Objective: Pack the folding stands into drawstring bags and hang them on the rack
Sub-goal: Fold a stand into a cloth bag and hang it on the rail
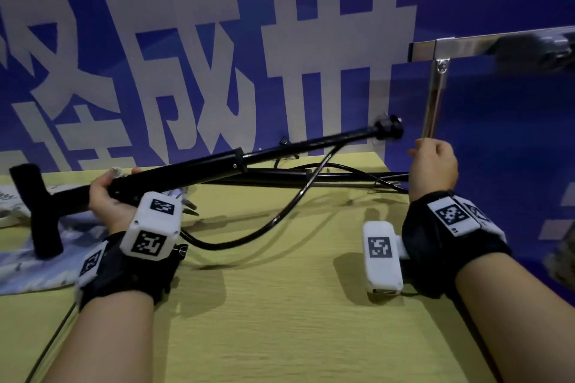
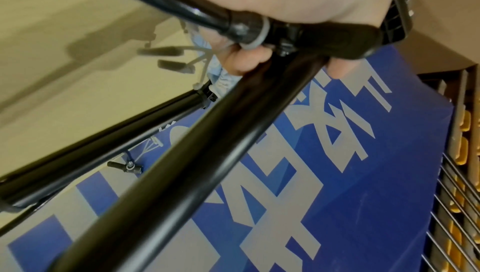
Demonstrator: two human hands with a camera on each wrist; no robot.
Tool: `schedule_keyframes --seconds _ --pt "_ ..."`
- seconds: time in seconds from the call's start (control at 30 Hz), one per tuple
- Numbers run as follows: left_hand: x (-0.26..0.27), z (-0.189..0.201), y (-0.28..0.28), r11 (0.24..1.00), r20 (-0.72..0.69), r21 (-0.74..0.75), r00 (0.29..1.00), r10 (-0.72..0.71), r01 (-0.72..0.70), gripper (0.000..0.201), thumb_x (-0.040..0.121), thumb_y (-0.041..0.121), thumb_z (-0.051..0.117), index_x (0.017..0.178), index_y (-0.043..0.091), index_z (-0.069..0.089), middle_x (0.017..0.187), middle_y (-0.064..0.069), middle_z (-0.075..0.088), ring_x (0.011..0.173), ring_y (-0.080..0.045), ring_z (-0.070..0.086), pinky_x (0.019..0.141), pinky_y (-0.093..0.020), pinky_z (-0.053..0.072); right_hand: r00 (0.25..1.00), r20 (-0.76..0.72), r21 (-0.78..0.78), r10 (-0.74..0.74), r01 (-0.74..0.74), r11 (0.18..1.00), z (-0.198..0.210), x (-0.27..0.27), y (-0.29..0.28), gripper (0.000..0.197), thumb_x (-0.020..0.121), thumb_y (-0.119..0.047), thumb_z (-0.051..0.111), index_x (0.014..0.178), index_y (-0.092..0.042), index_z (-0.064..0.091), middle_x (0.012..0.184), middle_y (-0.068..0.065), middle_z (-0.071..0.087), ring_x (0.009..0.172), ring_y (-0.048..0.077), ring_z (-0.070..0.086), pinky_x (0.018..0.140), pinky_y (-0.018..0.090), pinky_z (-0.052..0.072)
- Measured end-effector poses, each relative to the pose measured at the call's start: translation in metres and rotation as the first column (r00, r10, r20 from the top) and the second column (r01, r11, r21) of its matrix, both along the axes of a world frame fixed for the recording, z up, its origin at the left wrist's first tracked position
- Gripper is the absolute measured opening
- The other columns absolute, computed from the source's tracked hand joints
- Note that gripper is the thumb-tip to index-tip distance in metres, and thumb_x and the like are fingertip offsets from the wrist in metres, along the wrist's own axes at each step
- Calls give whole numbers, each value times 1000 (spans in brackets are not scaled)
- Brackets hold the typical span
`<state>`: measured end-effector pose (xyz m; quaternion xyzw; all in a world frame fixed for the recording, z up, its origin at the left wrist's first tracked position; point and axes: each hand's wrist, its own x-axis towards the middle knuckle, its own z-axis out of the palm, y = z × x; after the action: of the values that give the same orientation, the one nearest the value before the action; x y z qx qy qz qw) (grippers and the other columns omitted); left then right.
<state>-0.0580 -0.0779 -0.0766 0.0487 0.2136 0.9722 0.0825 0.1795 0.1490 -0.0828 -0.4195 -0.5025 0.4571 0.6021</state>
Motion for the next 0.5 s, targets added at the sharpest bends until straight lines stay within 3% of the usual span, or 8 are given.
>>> schedule_keyframes --seconds 0.13,0.2,0.27,0.33,0.37,0.5 --pt "9 0 4 999 41 46 999 -24 22 29 96 26 39 69 15 37 40 8 51 34 -5 50 37 -13 43 984 -136 -51 112 -120 991 2 -11 -6 16 95 -27 36 105 -21 47 105 1 52 95 20 49 98 45 43" --pt "7 -3 6 999 42 19 998 -43 42 30 94 27 42 66 16 39 43 9 52 35 -4 46 40 -13 39 978 -153 -48 141 -150 988 3 -17 -10 33 95 -28 35 125 -19 45 120 2 50 112 23 48 104 48 38" --pt "7 -6 7 996 10 -35 997 -82 82 27 83 24 49 57 17 48 49 9 54 39 -4 46 45 -13 35 981 -116 -45 155 -161 986 2 -20 -11 46 96 -27 35 141 -18 34 140 4 41 127 24 40 110 43 32" --pt "7 -7 9 993 0 -55 995 -101 101 29 75 22 53 47 17 50 47 8 54 40 -4 48 48 -13 34 984 -89 -62 155 -161 985 0 -20 -11 50 97 -27 34 145 -16 29 150 3 31 134 23 33 110 35 27" --pt "7 -7 11 994 5 -62 996 -92 92 33 81 22 51 48 17 50 46 8 54 40 -3 49 49 -13 34 983 -93 -76 159 -166 983 0 -19 -10 51 96 -27 34 146 -16 28 151 3 29 135 23 32 111 36 26" --pt "2 -9 15 982 14 -146 993 -115 116 28 90 33 46 65 19 45 57 9 60 42 -3 50 41 -11 31 979 -125 -152 163 -182 972 -1 -19 -10 53 92 -29 38 144 -21 30 143 8 40 126 28 41 108 47 33"
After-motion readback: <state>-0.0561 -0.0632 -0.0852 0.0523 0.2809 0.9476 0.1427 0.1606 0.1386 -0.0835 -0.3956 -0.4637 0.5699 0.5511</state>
